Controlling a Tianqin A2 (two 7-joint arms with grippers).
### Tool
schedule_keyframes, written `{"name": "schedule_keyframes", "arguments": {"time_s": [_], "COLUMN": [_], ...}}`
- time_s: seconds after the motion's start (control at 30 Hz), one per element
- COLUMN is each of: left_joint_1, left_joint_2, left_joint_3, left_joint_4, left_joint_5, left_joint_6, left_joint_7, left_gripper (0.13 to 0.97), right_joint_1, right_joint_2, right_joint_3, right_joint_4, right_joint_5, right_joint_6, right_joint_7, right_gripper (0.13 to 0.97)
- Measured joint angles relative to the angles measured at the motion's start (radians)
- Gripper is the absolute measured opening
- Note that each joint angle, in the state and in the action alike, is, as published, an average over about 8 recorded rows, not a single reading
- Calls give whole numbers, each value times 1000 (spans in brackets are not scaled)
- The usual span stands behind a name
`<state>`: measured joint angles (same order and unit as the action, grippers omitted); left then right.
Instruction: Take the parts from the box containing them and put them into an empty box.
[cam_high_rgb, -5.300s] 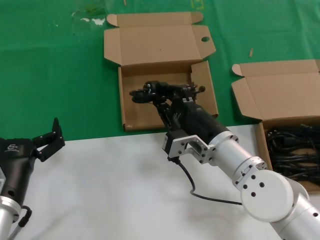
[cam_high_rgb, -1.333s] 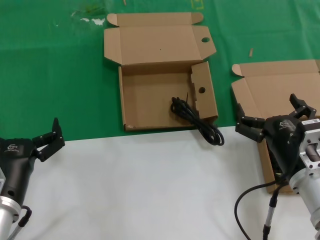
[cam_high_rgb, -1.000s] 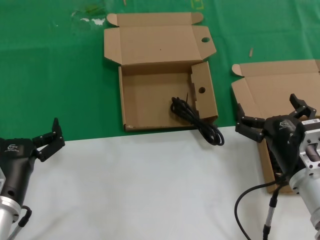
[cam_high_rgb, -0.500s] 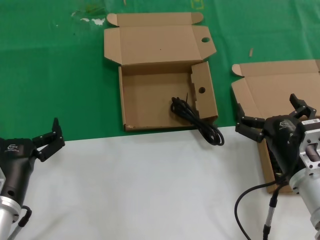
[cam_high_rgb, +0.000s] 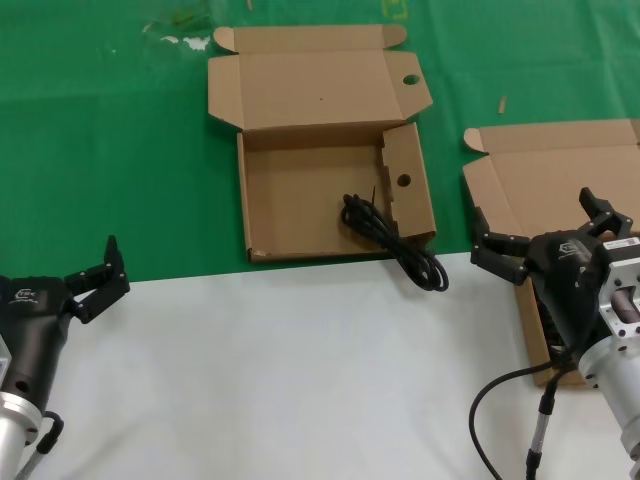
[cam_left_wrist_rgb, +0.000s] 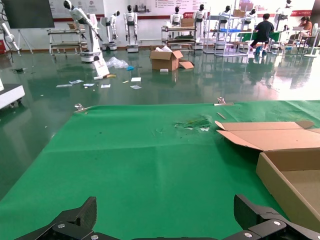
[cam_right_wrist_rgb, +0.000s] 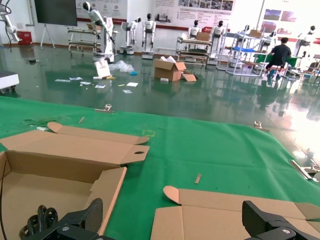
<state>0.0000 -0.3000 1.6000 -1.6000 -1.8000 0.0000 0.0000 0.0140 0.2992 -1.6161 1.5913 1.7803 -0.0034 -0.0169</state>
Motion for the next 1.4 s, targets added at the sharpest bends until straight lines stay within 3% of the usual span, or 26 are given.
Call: {"name": "schedule_keyframes", "arguments": {"time_s": [1.4], "left_joint_1": [0], "left_joint_2": [0], "left_joint_3": [0], "left_joint_4": [0], "left_joint_5": [0], "left_joint_6": [0], "left_joint_7": [0], "left_gripper": [966], "right_joint_1": [0], "right_joint_2": [0], "right_joint_3": [0], "right_joint_4": [0], "right_joint_5": [0], "right_joint_6": [0], "right_joint_7": [0], "right_gripper": [966]}}
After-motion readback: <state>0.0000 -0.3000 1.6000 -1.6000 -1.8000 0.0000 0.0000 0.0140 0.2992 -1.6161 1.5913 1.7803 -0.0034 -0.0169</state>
